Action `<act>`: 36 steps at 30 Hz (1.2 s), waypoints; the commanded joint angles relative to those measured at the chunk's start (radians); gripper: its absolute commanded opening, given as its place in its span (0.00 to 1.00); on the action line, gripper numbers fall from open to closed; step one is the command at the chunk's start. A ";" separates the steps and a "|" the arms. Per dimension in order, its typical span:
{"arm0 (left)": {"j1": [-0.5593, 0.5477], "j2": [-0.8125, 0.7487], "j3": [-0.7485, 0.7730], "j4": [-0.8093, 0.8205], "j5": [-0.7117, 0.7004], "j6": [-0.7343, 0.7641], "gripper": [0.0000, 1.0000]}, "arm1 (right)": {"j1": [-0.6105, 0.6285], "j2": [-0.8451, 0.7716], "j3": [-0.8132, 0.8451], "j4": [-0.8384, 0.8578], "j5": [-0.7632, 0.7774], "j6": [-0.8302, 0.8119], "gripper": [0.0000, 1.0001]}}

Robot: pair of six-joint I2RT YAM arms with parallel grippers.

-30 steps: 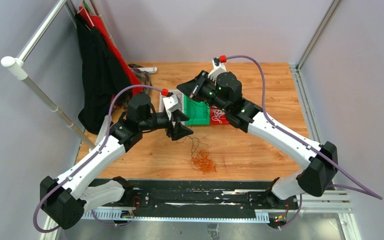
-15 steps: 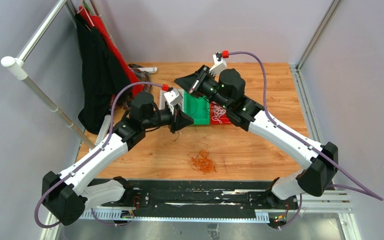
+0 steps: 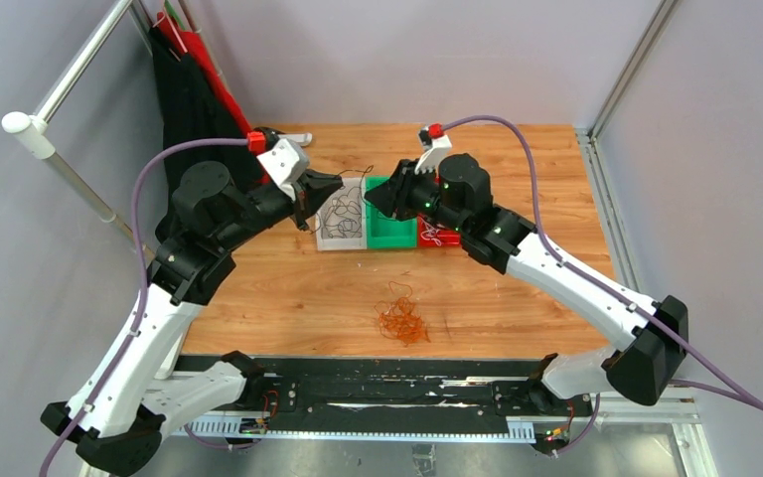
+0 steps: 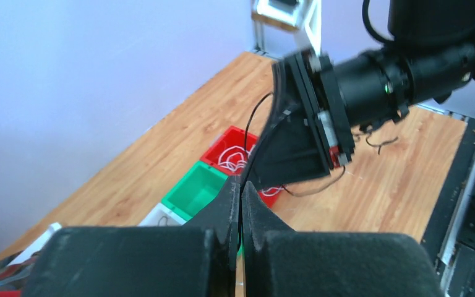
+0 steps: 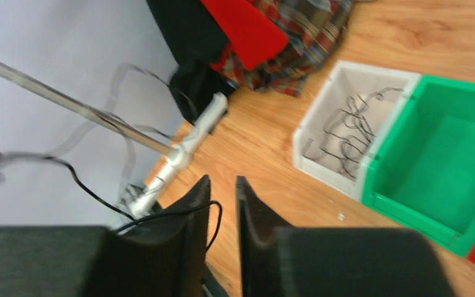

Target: Untangle the cables

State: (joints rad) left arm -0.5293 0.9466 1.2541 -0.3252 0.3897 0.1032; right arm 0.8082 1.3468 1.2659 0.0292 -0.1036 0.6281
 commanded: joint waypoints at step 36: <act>0.233 0.248 -0.054 0.175 -0.160 -0.158 0.01 | 0.013 -0.167 -0.374 -0.034 0.347 -0.348 0.65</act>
State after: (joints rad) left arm -0.3031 1.1767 1.2438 -0.1764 0.2668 -0.0799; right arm 0.8116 1.2152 0.9035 0.0189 0.1841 0.3126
